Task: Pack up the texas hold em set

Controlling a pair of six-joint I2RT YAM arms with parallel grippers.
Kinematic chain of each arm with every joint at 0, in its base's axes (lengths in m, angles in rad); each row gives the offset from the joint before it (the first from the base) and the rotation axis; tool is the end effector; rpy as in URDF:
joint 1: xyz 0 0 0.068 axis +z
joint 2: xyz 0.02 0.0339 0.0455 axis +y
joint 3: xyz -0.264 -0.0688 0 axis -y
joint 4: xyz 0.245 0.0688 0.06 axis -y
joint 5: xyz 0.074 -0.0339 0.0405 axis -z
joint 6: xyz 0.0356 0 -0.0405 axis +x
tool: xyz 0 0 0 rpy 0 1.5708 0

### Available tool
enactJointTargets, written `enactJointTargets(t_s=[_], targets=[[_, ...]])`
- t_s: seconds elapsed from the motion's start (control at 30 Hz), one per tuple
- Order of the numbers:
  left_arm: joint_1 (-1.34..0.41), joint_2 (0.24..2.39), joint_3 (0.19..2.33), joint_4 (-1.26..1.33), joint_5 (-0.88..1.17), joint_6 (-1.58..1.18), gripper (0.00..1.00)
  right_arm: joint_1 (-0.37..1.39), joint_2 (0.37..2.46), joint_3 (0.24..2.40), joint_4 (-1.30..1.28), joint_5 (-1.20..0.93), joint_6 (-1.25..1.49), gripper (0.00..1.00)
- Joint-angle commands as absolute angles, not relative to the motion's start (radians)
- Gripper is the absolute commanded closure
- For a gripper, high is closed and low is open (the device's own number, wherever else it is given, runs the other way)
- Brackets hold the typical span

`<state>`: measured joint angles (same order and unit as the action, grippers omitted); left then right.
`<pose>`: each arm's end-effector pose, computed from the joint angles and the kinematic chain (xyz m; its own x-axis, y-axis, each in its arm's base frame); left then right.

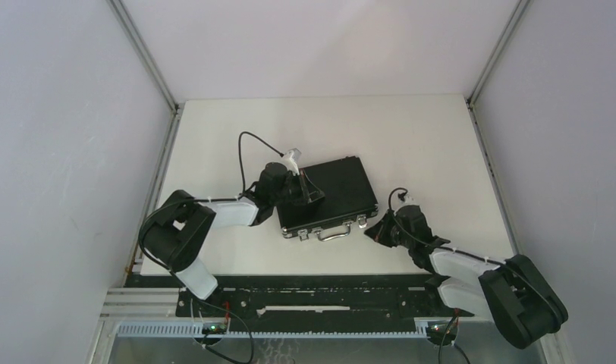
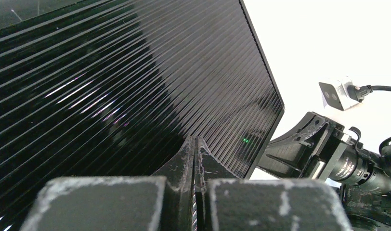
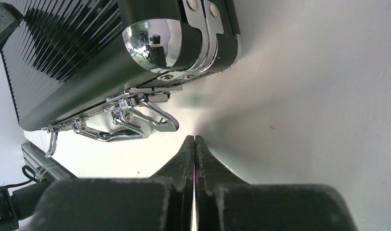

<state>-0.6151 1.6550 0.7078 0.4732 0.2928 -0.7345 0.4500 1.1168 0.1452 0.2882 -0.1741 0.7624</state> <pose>0.2637 -0.1989 0.1634 -0.7875 -0.2293 -0.5720 0.3158 0.6469 -0.6941 0.1563 0.0823 0.1134 -0.7906 0.3735 -0.4852 -0.0046 0.7888 0.6147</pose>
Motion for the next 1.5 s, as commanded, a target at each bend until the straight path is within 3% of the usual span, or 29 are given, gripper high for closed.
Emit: enactJointTargets(t_s=[0.0, 0.2, 0.33, 0.47, 0.7, 0.97, 1.3, 1.47], targets=[[-0.623, 1.691, 0.663, 0.263, 0.288, -0.704, 1.0, 0.457, 1.019, 0.177, 0.229, -0.159, 0.753, 1.0], [-0.624, 1.663, 0.661, 0.243, 0.268, -0.693, 1.0, 0.484, 0.764, 0.318, 0.035, -0.176, 0.717, 1.0], [-0.623, 1.669, 0.663, 0.239, 0.268, -0.695, 1.0, 0.474, 0.749, 0.378, 0.068, -0.248, 0.721, 1.0], [-0.624, 1.656, 0.668, 0.211, 0.245, -0.697, 1.0, 0.519, 0.868, 0.426, 0.207, -0.348, 0.772, 1.0], [-0.623, 1.501, 0.691, -0.049, 0.017, -0.624, 1.0, 0.787, 1.099, 0.614, 0.277, -0.246, 0.707, 1.0], [-0.618, 1.473, 0.685, -0.091, -0.018, -0.604, 1.0, 0.818, 1.33, 0.688, 0.39, -0.281, 0.702, 1.0], [-0.602, 1.509, 0.667, -0.09, -0.013, -0.603, 1.0, 0.899, 1.789, 0.61, 0.642, -0.324, 0.851, 1.0], [-0.594, 1.518, 0.673, -0.086, -0.007, -0.601, 1.0, 0.907, 1.813, 0.577, 0.684, -0.329, 0.875, 1.0]])
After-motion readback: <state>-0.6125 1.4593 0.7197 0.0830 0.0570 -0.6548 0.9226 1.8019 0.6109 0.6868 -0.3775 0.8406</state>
